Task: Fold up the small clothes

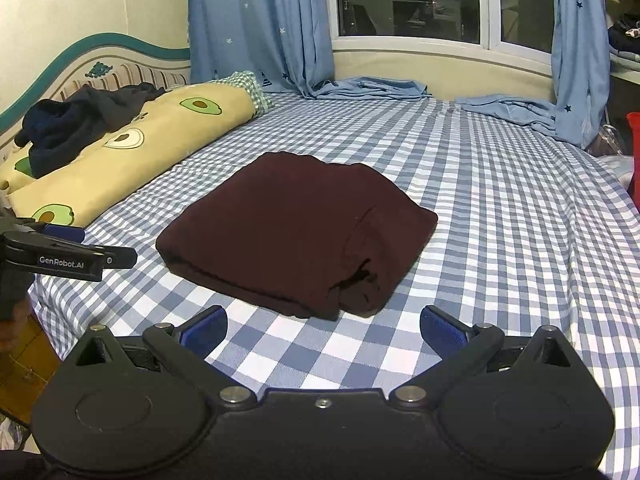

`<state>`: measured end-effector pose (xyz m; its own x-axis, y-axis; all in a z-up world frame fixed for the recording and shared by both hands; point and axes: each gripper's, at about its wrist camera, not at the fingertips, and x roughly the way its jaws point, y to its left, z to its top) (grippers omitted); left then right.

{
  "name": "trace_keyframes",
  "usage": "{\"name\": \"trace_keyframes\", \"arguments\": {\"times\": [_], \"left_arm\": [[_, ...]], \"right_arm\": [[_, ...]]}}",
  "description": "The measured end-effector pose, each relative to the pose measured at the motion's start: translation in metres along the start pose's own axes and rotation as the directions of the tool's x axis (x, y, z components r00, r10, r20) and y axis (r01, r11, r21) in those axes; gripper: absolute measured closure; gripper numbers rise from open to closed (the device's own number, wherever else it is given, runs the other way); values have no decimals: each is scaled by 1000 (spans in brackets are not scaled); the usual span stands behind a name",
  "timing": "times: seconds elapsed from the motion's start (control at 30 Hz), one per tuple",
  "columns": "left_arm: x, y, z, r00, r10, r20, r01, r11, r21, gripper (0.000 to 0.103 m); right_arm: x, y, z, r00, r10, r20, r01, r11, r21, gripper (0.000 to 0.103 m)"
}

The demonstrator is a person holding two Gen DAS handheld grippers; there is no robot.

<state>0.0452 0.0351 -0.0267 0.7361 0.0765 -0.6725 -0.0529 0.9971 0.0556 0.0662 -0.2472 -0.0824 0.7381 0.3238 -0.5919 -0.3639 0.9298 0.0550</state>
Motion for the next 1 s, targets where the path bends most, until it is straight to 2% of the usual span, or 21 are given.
{"name": "trace_keyframes", "arguments": {"times": [0.4, 1.0], "left_arm": [[-10, -10, -1, 1000, -5, 21, 4, 999, 32, 1], [-4, -14, -2, 1000, 16, -1, -16, 999, 33, 1]], "right_arm": [[-9, 2, 3, 1000, -16, 25, 17, 1000, -5, 1], [-5, 5, 1, 999, -18, 42, 18, 1000, -5, 1]]}}
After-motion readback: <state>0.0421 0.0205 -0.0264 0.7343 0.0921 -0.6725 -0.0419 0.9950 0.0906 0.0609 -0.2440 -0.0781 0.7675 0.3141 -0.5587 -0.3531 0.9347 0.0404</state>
